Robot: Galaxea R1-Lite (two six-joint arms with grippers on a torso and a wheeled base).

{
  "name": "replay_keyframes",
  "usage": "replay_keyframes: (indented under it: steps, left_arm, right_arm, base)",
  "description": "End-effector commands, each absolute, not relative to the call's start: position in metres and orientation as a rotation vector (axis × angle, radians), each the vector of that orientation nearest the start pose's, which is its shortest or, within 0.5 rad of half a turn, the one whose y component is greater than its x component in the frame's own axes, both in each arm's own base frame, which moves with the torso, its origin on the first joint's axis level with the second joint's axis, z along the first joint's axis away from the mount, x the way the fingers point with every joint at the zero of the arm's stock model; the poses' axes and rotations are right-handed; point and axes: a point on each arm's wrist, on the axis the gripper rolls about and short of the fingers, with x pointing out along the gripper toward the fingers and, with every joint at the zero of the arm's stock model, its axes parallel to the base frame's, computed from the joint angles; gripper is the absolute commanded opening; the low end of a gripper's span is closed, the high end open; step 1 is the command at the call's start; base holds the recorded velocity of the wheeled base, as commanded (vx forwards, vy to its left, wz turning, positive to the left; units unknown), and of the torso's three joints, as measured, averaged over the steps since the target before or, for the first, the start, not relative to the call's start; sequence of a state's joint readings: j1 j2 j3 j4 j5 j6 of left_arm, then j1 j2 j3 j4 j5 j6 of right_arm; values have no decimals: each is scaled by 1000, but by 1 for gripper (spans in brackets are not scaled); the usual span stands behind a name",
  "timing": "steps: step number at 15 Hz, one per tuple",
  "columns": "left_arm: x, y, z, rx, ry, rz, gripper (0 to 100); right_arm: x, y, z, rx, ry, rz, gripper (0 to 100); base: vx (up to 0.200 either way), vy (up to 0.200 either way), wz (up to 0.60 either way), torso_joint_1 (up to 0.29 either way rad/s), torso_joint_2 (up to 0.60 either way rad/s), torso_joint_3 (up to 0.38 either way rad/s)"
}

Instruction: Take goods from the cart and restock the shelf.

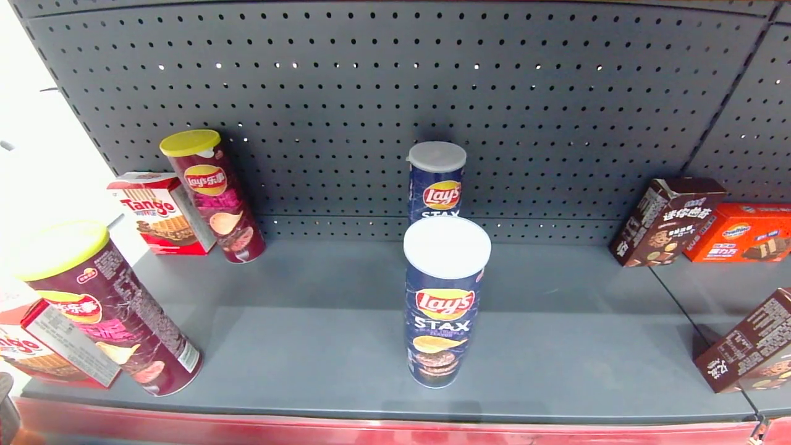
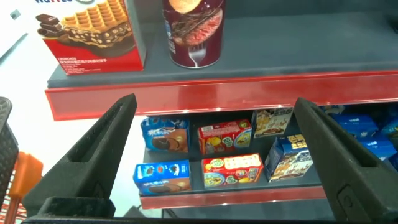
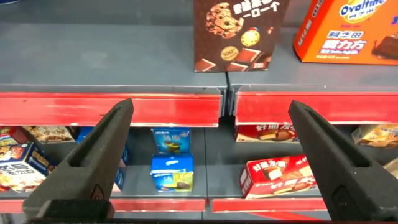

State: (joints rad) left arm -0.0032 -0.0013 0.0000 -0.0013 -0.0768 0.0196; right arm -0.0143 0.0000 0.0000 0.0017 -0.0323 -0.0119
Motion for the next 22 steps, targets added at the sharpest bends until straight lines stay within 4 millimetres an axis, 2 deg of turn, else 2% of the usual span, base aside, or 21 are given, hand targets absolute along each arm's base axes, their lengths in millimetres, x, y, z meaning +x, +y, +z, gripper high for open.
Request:
replay_keyframes:
  steps: [1, 3, 5, 15, 17, 22]
  left_arm:
    - [-23, -2, 76, 20, -2, -80, 100]
    - [-23, -2, 76, 20, -2, -80, 100]
    - [-23, -2, 76, 20, -2, -80, 100]
    - [-23, -2, 76, 15, -2, -77, 100]
    - [-23, -2, 76, 17, -2, -78, 100]
    - [-23, -2, 76, 17, -2, -78, 100]
  right_arm:
    - [-23, 0, 75, -12, 3, -46, 100]
    - [-23, 0, 75, -14, 3, -46, 100]
    - [-23, 0, 75, -14, 3, -46, 100]
    - [-23, 0, 75, -12, 3, -46, 100]
    - [-23, 0, 75, -12, 3, -46, 100]
    - [-23, 0, 75, -12, 3, -46, 100]
  base:
    - [0, 0, 0, 0, 0, 0]
    - [0, 0, 0, 0, 0, 0]
    - [0, 0, -600, 2, 5, 2]
    - [0, 0, 0, 0, 0, 0]
    - [0, 200, 0, 7, 7, 5]
    - [0, 0, 0, 0, 0, 0]
